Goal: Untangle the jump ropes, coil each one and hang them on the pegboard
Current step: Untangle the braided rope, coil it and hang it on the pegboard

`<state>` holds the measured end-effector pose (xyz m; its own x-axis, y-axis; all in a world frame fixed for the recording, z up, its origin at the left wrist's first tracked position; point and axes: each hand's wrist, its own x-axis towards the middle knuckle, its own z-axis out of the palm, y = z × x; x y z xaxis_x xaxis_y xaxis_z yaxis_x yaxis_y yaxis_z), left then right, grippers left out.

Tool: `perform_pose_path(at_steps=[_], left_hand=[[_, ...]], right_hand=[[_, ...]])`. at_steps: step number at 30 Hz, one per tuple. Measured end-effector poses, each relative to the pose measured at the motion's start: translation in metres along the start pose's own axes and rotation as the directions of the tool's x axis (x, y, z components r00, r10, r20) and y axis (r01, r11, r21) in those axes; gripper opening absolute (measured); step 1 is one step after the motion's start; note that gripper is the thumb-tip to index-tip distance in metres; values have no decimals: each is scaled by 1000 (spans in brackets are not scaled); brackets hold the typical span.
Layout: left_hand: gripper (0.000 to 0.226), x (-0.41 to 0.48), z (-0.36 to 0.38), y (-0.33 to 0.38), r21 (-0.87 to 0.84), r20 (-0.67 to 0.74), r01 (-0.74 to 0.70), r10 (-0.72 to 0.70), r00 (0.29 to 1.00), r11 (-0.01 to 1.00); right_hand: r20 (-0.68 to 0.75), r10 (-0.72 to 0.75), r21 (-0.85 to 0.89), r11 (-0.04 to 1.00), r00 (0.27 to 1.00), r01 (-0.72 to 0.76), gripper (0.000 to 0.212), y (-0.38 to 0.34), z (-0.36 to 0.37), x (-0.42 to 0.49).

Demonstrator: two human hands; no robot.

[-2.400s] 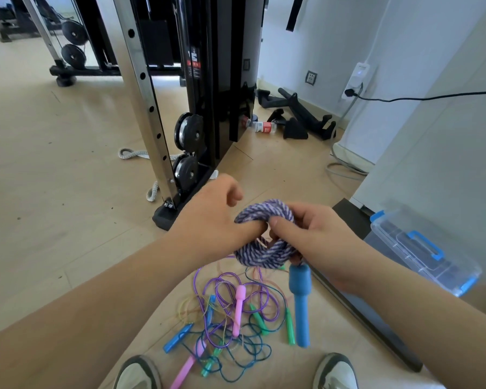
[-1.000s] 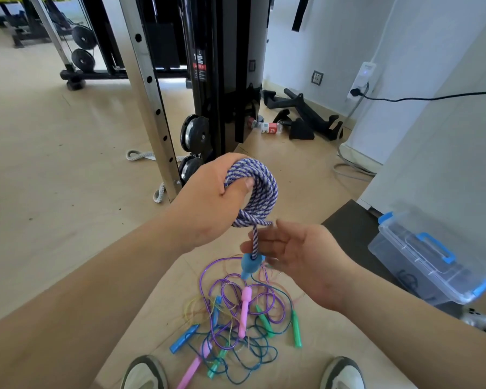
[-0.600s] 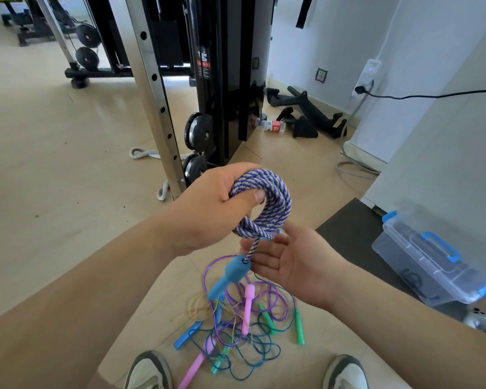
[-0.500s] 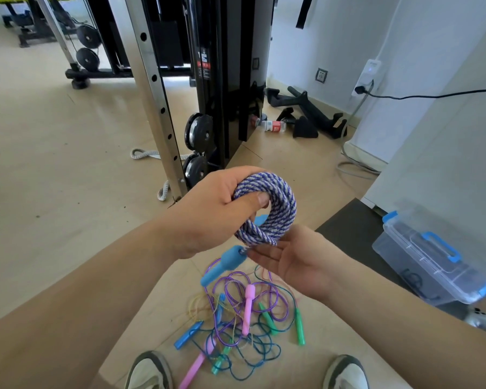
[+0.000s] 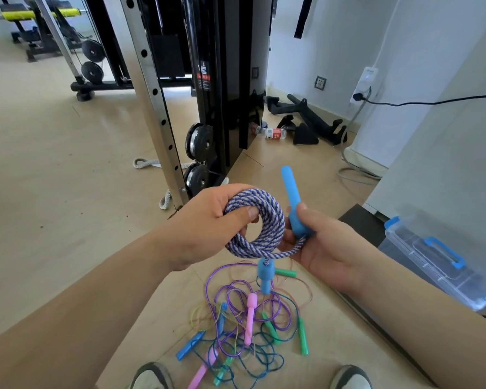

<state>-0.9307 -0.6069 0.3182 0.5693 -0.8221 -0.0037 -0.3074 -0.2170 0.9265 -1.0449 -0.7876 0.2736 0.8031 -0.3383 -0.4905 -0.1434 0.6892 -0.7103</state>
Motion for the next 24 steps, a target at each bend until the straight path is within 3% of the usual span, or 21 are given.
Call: perform_pose_path(at_steps=[4,6,16,24], left_hand=[[25,3,-3,-2,-17,-42,-36,35,998,999],[27,4,-5,-4,-23,-78,-44,42,996,999],[25,8,-1,-11,243,-269,-90,156,950,966],[23,5,1,-12,62,-178,-49,59,982,997]], right_hand=[[51,-78,-372,924,996,91,26,-3,-3,-10],[34,-77,-479,874,996,84,26,-4,-2,-16],[-7,-10,-574,819,1000,4,38,-2,-4,-16],[3,-44,-620,784,999,36,43,4,-7,-12]])
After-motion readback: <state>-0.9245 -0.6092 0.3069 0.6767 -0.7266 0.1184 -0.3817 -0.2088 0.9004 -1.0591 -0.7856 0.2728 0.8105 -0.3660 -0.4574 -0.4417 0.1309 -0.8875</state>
